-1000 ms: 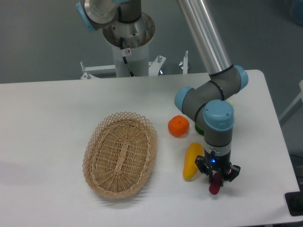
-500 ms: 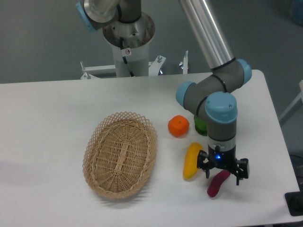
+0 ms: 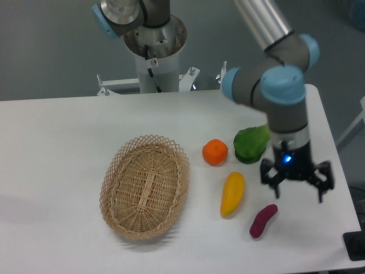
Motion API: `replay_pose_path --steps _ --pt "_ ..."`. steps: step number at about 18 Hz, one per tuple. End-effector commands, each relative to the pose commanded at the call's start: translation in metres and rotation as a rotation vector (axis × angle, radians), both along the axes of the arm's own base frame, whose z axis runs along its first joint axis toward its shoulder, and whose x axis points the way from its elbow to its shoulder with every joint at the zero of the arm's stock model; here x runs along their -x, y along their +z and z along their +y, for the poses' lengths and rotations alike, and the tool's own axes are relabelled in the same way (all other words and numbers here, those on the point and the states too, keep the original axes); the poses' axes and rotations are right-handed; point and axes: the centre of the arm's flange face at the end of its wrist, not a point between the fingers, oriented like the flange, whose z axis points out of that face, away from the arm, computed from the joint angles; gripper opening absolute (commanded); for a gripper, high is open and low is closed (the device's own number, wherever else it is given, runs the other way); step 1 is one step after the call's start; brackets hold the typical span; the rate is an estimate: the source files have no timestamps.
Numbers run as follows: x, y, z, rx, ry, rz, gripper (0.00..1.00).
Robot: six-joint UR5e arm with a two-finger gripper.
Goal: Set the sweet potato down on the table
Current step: 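Raise the open gripper up away from the sweet potato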
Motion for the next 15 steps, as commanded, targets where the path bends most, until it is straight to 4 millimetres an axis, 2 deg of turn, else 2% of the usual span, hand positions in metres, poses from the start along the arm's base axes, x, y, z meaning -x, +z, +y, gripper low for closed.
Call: replay_pose_path --steps 5,8,9,11,15 --pt "0.015 0.022 -0.067 0.145 -0.108 -0.051 1.00" --pt "0.025 0.012 -0.103 0.231 -0.215 -0.101 1.00" --pt "0.024 0.015 -0.113 0.252 -0.250 -0.109 1.00" --pt "0.024 0.015 -0.125 0.275 -0.294 -0.130 1.00" --pt "0.021 0.012 -0.126 0.281 -0.305 -0.142 1.00"
